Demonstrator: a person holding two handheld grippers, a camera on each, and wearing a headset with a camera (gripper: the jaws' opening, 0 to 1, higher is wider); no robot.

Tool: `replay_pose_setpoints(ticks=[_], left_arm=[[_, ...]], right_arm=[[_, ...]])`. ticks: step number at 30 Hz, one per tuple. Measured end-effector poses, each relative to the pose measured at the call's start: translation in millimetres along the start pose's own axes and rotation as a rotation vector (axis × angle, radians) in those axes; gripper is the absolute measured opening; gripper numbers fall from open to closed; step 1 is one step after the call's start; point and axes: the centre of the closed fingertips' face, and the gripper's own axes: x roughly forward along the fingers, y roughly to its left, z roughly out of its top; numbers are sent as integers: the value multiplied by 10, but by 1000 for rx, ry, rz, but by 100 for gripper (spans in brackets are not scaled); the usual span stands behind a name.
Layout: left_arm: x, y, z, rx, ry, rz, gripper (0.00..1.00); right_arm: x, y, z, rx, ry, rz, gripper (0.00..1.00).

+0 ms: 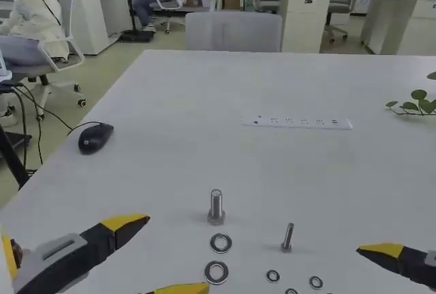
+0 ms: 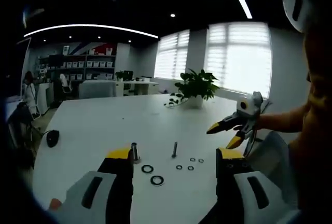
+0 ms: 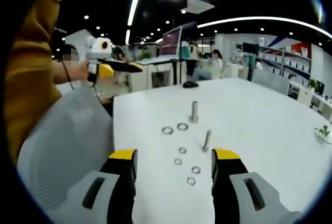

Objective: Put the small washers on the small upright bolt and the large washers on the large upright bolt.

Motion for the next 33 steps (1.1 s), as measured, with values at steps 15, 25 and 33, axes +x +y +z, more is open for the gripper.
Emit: replay_pose_setpoints(ticks=[15, 25, 33], left_arm=[[-4, 23, 54, 5, -16, 7, 63], [4, 22, 58, 8, -23, 4, 63], [4, 1, 49, 0, -29, -4, 63]], right_arm=[[25, -14, 57, -1, -18, -12, 59], [38, -73, 53, -11, -6, -22, 58], [98, -152, 19, -26, 32, -3, 58]])
